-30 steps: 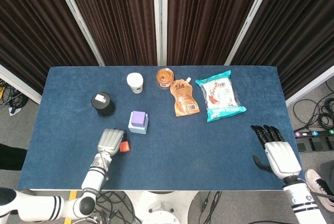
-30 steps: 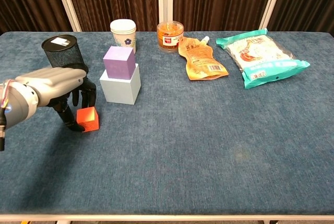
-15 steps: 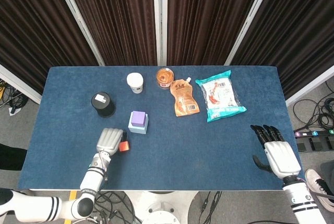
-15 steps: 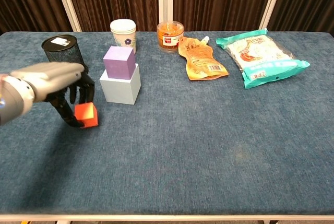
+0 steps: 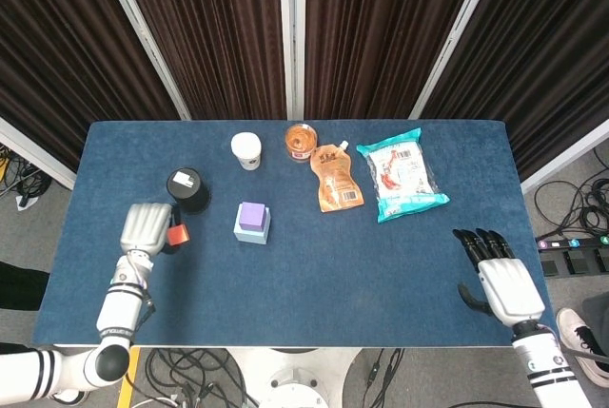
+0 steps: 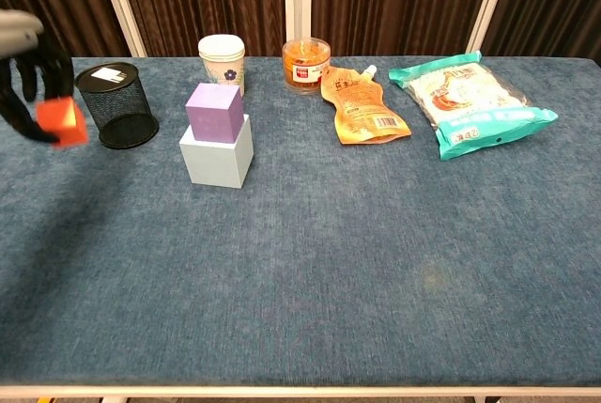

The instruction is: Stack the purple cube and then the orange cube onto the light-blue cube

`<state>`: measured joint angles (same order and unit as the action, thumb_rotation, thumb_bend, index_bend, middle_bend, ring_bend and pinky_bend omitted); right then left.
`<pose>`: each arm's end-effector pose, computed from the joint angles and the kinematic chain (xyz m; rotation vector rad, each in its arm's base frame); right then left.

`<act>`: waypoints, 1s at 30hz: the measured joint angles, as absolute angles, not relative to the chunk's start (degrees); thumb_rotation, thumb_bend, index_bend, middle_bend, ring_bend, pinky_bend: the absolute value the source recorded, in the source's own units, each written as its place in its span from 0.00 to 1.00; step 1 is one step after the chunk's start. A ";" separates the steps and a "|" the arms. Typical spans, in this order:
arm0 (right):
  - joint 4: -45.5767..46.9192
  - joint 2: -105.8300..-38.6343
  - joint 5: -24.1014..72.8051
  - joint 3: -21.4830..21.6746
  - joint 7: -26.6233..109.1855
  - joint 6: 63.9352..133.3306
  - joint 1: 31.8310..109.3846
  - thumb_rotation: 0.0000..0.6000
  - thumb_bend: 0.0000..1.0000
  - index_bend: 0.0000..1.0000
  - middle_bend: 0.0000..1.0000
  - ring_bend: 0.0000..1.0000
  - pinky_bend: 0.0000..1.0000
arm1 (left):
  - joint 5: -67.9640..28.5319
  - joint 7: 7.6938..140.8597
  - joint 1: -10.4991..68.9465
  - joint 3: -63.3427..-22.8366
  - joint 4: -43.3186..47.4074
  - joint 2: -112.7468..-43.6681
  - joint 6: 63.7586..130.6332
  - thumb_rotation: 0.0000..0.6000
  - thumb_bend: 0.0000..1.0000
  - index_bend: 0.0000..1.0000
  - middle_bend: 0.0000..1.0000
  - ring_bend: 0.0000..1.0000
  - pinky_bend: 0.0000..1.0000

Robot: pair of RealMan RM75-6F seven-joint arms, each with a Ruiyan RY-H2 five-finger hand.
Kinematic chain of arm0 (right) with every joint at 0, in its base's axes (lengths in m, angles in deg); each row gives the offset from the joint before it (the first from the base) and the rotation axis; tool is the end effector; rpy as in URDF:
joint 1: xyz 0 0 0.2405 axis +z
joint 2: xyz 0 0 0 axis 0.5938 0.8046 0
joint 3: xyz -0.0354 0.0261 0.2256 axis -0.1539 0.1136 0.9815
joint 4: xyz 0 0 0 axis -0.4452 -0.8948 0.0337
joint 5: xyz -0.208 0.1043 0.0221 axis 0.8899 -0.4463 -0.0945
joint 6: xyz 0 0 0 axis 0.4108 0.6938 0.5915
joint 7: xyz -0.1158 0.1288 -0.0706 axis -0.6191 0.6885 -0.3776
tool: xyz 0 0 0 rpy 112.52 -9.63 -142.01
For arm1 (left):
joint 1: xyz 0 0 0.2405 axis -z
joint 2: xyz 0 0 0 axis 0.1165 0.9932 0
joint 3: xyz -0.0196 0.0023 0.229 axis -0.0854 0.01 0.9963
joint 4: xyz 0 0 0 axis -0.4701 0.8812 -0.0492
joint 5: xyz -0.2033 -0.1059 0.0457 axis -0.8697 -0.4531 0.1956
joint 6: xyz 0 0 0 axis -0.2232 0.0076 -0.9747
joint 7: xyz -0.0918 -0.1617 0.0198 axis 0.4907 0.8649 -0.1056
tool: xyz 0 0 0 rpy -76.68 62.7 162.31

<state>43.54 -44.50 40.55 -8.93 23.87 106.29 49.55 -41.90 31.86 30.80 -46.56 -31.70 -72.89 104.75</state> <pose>-0.2103 -0.2340 0.0877 1.6152 -1.0535 0.8083 -0.1600 0.3420 0.0163 -1.5541 -1.0142 -0.6309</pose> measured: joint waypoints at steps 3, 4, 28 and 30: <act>43.21 -44.77 40.92 -8.95 23.92 106.62 49.46 1.00 0.29 0.00 0.09 0.00 0.00 | -41.64 33.42 31.65 -47.98 -31.00 -71.29 102.72 1.00 0.19 0.60 0.63 0.51 0.53; 43.11 -44.85 40.94 -8.92 23.87 106.73 49.44 1.00 0.29 0.00 0.09 0.00 0.00 | -41.74 34.15 31.98 -48.59 -30.73 -70.74 101.74 1.00 0.19 0.60 0.63 0.51 0.53; 38.33 -46.93 48.23 -8.90 27.93 108.26 49.91 1.00 0.30 0.00 0.10 0.00 0.00 | -21.87 60.21 42.87 -53.86 -17.69 -63.98 68.98 1.00 0.19 0.59 0.63 0.50 0.50; 38.25 -47.05 47.98 -8.85 27.81 108.01 50.02 1.00 0.30 0.00 0.10 0.00 0.00 | -18.71 63.56 43.70 -53.64 -16.01 -64.52 67.18 1.00 0.19 0.59 0.63 0.50 0.50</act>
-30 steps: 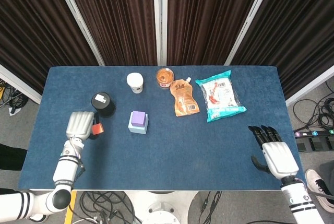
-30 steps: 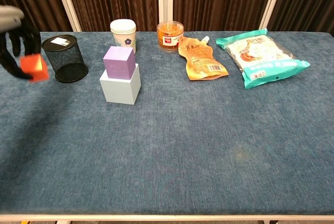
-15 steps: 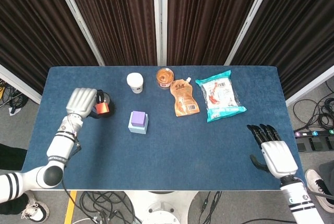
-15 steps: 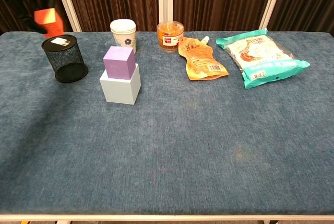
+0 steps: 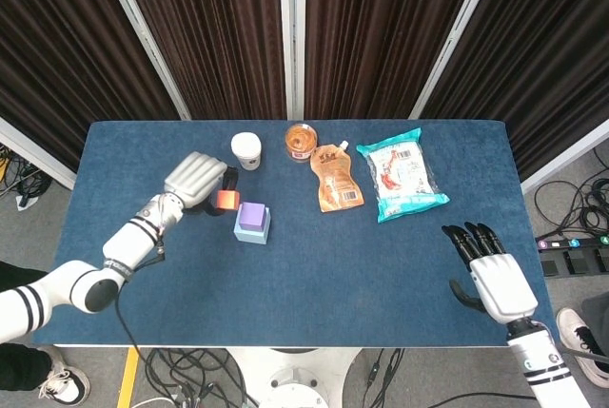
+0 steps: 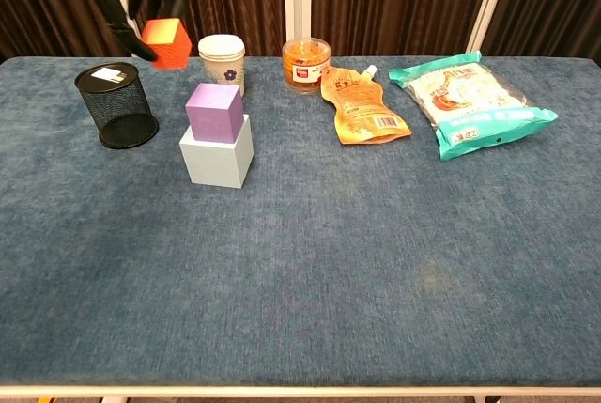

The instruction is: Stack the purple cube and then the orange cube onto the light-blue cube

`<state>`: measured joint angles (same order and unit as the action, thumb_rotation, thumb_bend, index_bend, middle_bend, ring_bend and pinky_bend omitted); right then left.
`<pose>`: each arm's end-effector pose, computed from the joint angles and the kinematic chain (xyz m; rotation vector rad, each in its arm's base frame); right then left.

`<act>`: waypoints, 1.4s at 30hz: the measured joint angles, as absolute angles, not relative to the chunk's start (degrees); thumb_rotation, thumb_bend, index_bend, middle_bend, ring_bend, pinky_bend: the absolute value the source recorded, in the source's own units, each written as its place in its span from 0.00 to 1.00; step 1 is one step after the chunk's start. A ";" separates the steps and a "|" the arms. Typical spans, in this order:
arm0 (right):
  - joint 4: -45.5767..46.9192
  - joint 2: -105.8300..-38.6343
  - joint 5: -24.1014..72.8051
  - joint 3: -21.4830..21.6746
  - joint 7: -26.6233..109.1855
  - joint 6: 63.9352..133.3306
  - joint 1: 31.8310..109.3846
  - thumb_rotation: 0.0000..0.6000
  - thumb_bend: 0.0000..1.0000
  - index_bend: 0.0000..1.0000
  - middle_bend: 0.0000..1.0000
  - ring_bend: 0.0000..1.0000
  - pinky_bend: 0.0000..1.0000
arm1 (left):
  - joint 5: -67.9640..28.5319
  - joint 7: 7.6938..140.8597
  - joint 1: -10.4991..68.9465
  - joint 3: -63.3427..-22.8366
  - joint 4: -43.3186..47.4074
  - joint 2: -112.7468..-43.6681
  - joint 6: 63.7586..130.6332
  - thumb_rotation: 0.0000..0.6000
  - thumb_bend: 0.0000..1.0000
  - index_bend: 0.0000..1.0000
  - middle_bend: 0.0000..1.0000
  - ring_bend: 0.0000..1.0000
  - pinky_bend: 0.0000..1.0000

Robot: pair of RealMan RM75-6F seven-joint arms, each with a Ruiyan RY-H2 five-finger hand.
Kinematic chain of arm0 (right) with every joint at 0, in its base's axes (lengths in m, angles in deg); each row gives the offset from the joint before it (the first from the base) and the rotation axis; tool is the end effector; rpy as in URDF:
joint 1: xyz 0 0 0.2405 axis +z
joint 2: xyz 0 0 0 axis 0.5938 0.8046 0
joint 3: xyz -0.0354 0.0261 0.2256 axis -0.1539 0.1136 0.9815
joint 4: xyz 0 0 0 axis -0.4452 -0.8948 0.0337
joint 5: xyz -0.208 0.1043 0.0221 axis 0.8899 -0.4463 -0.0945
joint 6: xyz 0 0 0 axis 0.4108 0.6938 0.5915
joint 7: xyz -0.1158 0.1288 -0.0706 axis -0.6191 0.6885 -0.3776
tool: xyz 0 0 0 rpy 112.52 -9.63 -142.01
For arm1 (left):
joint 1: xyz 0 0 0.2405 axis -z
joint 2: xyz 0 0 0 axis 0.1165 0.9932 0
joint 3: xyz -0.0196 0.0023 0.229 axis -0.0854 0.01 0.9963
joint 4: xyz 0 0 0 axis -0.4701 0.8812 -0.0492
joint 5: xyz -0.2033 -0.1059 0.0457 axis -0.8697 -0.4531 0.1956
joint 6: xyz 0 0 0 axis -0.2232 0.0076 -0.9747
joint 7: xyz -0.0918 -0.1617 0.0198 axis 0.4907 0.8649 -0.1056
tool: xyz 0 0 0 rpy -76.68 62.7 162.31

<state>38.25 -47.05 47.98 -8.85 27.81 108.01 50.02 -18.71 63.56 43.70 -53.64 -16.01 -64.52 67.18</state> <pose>-0.2032 -0.2395 0.0845 1.6709 -0.9630 0.9116 -0.0754 0.4255 0.0202 -2.0202 -0.9328 -0.8866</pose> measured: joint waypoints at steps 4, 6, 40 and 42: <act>38.11 -47.31 47.66 -8.82 27.40 107.76 50.12 1.00 0.30 0.00 0.10 0.00 0.00 | -13.98 67.28 44.89 -52.78 -13.88 -65.27 65.31 1.00 0.19 0.59 0.63 0.49 0.50; 38.06 -47.40 47.59 -8.87 27.24 107.72 50.10 1.00 0.30 0.00 0.10 0.00 0.00 | -12.55 69.23 45.41 -52.30 -13.01 -65.59 64.67 1.00 0.19 0.59 0.63 0.49 0.49; 38.28 -47.40 46.11 -8.52 26.94 107.25 50.31 1.00 0.30 0.00 0.10 0.00 0.00 | -5.89 78.82 53.63 -46.75 -7.43 -67.33 61.26 1.00 0.19 0.60 0.63 0.48 0.48; 38.29 -47.38 46.04 -8.47 26.95 107.21 50.35 1.00 0.30 0.00 0.10 0.00 0.00 | -6.47 79.26 53.68 -46.60 -7.51 -67.54 61.36 1.00 0.19 0.60 0.63 0.48 0.48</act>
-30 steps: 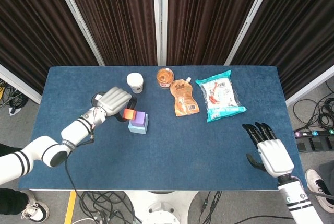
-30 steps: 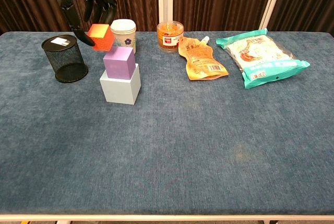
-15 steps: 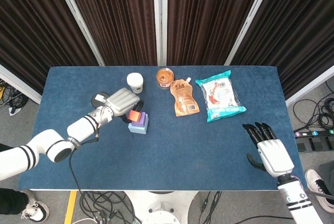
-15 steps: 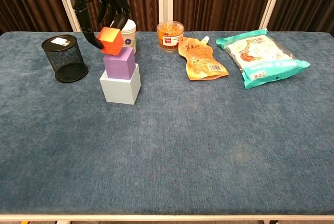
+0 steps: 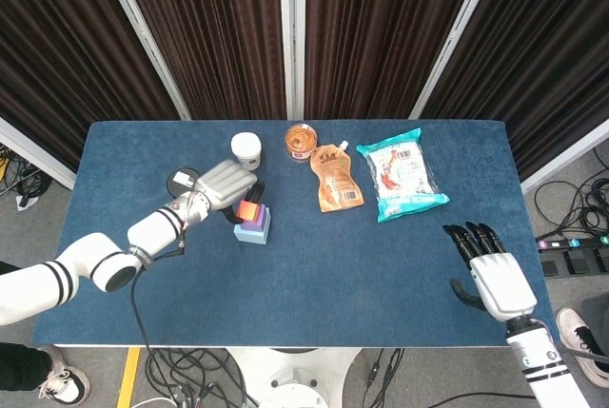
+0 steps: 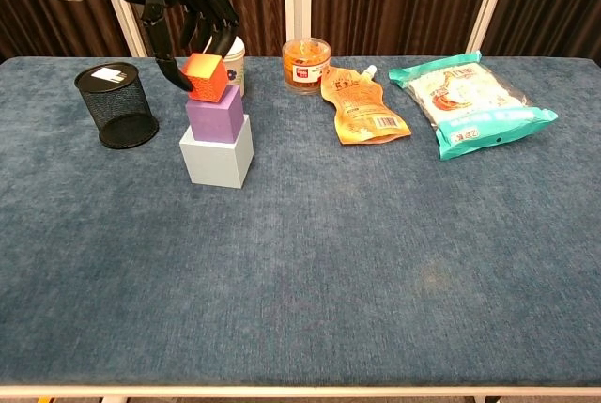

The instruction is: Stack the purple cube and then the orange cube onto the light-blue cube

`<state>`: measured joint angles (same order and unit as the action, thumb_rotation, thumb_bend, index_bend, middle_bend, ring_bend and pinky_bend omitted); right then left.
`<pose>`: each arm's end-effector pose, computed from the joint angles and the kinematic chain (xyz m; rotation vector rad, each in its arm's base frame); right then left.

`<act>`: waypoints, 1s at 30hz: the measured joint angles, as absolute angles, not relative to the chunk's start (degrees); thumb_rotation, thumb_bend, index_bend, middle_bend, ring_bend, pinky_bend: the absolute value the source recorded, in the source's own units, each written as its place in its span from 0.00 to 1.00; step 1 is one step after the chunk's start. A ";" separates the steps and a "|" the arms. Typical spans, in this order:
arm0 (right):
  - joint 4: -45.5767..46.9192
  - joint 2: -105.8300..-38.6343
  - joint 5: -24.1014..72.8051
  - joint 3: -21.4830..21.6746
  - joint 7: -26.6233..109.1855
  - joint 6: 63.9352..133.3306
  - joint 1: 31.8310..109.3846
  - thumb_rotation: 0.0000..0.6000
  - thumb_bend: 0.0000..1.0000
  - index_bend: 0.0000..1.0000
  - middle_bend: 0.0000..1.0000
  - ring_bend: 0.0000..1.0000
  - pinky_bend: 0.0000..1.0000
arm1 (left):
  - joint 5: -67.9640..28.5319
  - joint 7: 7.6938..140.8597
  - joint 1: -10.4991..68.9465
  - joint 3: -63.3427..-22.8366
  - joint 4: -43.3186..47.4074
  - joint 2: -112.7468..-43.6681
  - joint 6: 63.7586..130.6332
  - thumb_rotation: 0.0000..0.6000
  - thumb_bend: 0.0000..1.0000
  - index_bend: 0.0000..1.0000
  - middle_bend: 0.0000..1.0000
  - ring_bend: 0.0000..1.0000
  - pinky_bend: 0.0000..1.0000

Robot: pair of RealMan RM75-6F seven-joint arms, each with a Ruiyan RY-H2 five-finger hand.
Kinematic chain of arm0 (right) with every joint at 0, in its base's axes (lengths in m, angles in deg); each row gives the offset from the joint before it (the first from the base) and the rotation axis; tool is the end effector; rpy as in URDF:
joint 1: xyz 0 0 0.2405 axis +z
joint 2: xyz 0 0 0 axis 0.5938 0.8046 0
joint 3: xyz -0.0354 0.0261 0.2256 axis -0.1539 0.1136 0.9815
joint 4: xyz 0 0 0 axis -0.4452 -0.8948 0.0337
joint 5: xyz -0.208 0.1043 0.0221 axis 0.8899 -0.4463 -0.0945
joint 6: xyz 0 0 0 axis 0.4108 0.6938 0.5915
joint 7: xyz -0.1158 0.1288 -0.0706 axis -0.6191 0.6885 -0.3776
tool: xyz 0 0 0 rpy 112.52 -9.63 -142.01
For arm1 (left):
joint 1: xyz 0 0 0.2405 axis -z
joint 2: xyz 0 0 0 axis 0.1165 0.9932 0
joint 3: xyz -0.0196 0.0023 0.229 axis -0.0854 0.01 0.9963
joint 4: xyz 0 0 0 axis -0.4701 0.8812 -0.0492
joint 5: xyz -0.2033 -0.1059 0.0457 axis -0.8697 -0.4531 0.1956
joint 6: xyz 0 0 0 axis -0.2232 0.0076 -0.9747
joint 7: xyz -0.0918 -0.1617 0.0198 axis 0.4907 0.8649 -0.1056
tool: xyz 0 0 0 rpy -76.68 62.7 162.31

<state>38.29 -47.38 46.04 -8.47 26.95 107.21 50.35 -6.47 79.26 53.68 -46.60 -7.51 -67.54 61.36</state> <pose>-0.2061 -0.2424 0.0826 1.6610 -0.9769 0.8894 -0.0575 0.4318 -0.0153 -2.2317 -0.8800 -0.8095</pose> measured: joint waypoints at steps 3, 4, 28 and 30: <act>38.33 -47.35 45.84 -8.43 26.92 107.03 50.45 1.00 0.30 0.00 0.10 0.00 0.00 | -6.78 79.51 53.94 -46.39 -7.54 -67.83 61.49 1.00 0.19 0.60 0.63 0.48 0.48; 38.32 -47.35 45.78 -8.42 26.93 107.01 50.46 1.00 0.30 0.00 0.10 0.00 0.00 | -6.91 79.60 54.04 -46.35 -7.55 -67.89 61.44 1.00 0.19 0.60 0.63 0.48 0.48; 37.84 -47.44 45.61 -8.42 27.37 107.02 50.48 1.00 0.30 0.00 0.10 0.00 0.00 | -9.01 80.08 55.67 -45.15 -6.76 -68.44 61.13 1.00 0.19 0.60 0.63 0.48 0.48; 37.81 -47.55 45.76 -8.50 27.28 107.07 50.45 1.00 0.30 0.00 0.10 0.00 0.00 | -8.91 80.15 55.69 -45.06 -6.83 -68.32 61.18 1.00 0.19 0.60 0.63 0.48 0.48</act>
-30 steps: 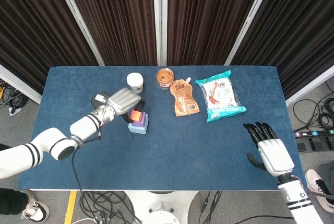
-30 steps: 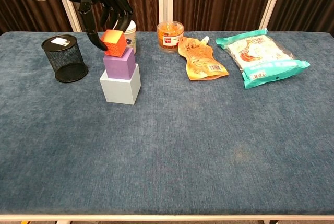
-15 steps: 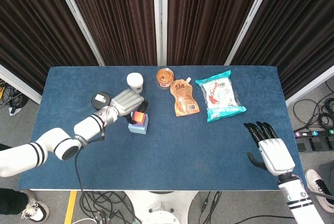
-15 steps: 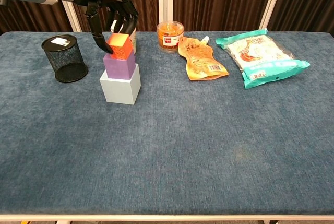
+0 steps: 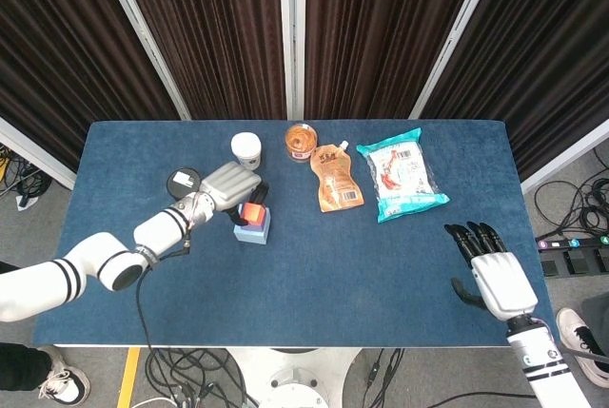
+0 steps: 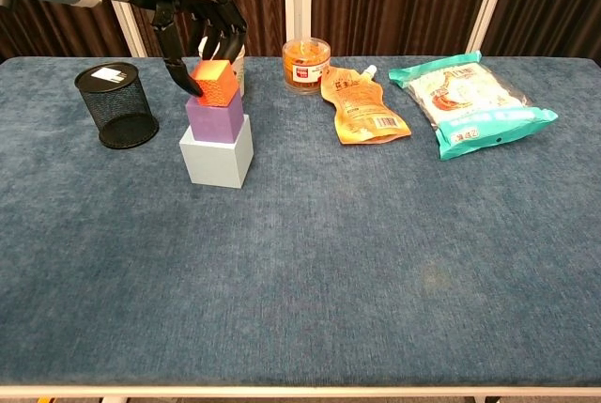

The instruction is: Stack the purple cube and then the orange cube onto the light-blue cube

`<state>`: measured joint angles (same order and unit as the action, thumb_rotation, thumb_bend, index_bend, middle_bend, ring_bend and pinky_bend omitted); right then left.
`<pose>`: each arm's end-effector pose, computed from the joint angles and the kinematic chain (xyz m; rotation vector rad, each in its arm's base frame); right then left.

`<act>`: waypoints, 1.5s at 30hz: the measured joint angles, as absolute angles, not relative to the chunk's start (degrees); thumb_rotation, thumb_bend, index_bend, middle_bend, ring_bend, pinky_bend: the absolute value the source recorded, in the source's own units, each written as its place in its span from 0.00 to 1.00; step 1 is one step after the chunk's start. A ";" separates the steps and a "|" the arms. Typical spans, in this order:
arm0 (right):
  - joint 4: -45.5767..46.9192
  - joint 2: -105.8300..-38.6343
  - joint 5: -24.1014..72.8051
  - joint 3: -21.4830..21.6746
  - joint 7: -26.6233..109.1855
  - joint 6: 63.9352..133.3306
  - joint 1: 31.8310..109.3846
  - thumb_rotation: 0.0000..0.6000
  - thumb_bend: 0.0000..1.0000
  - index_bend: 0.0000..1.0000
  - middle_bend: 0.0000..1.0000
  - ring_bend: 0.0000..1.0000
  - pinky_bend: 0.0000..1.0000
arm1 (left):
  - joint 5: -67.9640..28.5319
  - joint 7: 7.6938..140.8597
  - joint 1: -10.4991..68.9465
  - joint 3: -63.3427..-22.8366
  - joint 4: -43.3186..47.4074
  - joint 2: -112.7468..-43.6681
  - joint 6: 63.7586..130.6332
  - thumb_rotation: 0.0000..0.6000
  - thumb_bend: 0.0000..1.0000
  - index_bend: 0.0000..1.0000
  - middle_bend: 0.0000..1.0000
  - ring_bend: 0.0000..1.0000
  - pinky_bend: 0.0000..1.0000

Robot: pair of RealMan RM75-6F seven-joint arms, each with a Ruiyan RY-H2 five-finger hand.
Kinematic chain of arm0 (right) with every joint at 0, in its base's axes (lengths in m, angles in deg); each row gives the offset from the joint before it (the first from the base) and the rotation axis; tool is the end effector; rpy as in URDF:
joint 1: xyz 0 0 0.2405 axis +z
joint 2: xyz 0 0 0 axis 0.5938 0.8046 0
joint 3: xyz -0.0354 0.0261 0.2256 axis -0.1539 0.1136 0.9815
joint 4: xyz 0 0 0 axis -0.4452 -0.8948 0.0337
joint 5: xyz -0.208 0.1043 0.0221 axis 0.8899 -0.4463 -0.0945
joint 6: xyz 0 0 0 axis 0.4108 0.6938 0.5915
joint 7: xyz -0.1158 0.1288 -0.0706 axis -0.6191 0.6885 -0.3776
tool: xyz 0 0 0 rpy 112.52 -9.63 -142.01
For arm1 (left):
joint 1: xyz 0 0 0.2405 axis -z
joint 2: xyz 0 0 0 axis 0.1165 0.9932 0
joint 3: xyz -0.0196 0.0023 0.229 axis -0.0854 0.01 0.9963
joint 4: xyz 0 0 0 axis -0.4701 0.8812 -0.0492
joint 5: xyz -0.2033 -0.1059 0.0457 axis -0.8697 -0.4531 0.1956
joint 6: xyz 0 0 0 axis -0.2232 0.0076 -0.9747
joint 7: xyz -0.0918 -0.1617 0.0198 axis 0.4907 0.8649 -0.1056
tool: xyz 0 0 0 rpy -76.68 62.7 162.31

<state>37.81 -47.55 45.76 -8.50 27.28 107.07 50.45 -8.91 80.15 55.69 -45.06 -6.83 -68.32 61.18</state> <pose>-0.2085 -0.2431 0.0820 1.6586 -0.9818 0.8855 -0.0551 0.4327 -0.0217 -2.2319 -0.9198 -0.8023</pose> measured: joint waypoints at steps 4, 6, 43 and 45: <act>37.82 -47.60 45.63 -8.46 27.13 107.00 50.50 1.00 0.29 0.00 0.10 0.00 0.00 | -8.76 79.94 55.82 -44.93 -6.96 -67.86 61.32 1.00 0.19 0.60 0.63 0.48 0.48; 37.85 -47.61 45.62 -8.46 27.06 106.94 50.54 1.00 0.30 0.00 0.10 0.00 0.00 | -8.63 79.45 55.92 -44.82 -6.80 -67.73 61.50 1.00 0.19 0.60 0.63 0.48 0.48; 38.16 -47.07 45.64 -8.70 27.88 106.28 50.84 1.00 0.30 0.00 0.10 0.00 0.00 | -16.39 73.40 56.24 -42.09 -7.63 -64.88 61.28 1.00 0.07 0.17 0.42 0.38 0.42; 38.23 -46.92 45.66 -8.66 28.12 106.29 50.85 1.00 0.30 0.00 0.10 0.00 0.00 | -18.45 71.87 56.16 -41.26 -8.69 -62.89 61.12 1.00 0.07 0.17 0.41 0.37 0.40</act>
